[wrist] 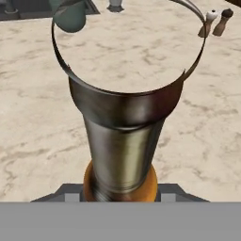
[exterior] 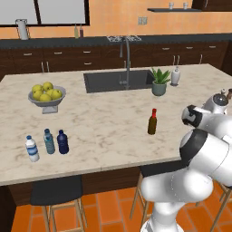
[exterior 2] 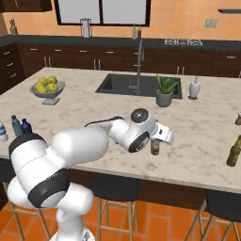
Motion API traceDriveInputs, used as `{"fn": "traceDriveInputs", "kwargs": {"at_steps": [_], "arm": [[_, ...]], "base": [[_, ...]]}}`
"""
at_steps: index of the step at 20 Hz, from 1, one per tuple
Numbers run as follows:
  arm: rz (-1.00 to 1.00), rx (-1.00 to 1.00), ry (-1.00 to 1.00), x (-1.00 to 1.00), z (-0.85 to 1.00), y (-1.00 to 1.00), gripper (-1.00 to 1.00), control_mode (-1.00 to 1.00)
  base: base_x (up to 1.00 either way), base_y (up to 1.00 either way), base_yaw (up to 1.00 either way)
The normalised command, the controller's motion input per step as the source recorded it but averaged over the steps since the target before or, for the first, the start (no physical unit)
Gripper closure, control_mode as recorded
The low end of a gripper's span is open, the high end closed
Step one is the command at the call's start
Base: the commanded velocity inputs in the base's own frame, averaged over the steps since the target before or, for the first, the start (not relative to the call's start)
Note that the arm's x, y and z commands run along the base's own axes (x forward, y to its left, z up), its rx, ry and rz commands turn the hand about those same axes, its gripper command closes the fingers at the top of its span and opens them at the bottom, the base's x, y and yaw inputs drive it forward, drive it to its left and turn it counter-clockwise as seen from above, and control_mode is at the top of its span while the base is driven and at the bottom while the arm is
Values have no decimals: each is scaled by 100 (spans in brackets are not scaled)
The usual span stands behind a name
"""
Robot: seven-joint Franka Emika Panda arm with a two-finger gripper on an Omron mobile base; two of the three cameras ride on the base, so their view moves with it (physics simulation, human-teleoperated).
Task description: Move the plastic bottles in the middle to the plastics group, and the glass bottles in the middle to the glass group.
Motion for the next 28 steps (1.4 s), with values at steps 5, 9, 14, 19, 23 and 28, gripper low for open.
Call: {"fn": "traceDriveInputs", "kwargs": {"at_steps": [5, 9, 14, 19, 23, 28], "arm": [[-7, 0, 0, 6, 2, -72, 100, -100], [-5, 0, 0, 2, 3, -60, 100, -100], [-2, 0, 0, 0, 0, -48, 100, -100], [-3, 0, 0, 0, 0, -47, 100, -100], [-2, 0, -1, 0, 0, -47, 100, -100], [-1, 0, -1, 0, 0, -46, 100, -100]], "base": [[0, 0, 0], [0, 0, 0], [0, 0, 0], [0, 0, 0], [0, 0, 0], [0, 0, 0]]}}
